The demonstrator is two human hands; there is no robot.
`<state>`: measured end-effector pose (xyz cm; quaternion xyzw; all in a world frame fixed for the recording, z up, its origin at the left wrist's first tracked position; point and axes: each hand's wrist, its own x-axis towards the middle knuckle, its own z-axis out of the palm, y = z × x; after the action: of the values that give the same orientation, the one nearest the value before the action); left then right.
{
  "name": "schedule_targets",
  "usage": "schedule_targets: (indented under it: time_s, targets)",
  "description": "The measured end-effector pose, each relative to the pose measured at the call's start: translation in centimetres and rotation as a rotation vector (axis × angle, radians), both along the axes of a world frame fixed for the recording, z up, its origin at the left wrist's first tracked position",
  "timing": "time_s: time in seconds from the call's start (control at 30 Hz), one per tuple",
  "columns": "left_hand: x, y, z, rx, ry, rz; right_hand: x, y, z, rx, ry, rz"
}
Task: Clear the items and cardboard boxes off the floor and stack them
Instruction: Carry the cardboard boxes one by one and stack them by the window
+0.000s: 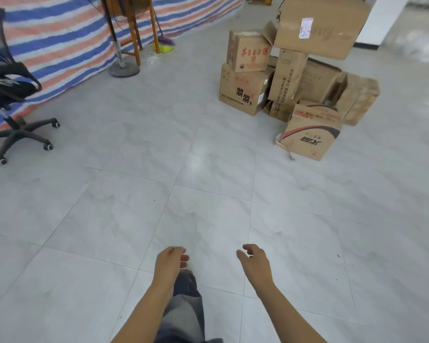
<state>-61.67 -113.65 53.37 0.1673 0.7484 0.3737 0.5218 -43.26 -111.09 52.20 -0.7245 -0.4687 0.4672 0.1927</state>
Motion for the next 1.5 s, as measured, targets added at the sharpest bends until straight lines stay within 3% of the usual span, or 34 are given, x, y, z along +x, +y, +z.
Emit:
schedule_targets:
  time_s: [0.33,0.6,0.87,1.0,1.1,1.23,1.37,1.5]
  targets:
    - [-9.0,24.4,4.9,0.166,-0.003,-0.066,-8.0,18.9,2.1,0.084,-0.001,-0.16]
    - [-8.0,32.2,1.0,-0.068,-0.048,-0.246,-8.4,27.8,-0.2,-0.028,-0.066,-0.223]
    - [-9.9,50.2,2.0,0.044,0.04,-0.068,-8.3,48.9,-0.1,0.068,-0.003,-0.165]
    - [-7.4,59.9,3.6,0.066,0.03,-0.021,-6.4,60.3,2.4,0.154,0.015,-0.141]
    - [-3.8,66.0,4.6,0.107,0.019,-0.11,-4.9,65.8,2.9,0.174,0.026,-0.146]
    - [0.1,70.2,3.1,-0.032,0.0,-0.262,-3.4,68.9,0.7,0.053,-0.007,-0.115]
    - [0.7,76.7,1.3,-0.168,-0.04,-0.204,-0.5,74.1,-1.2,0.011,-0.03,-0.229]
    - [1.2,87.3,0.7,-0.155,-0.067,-0.186,1.6,82.0,-1.7,0.024,-0.065,-0.318]
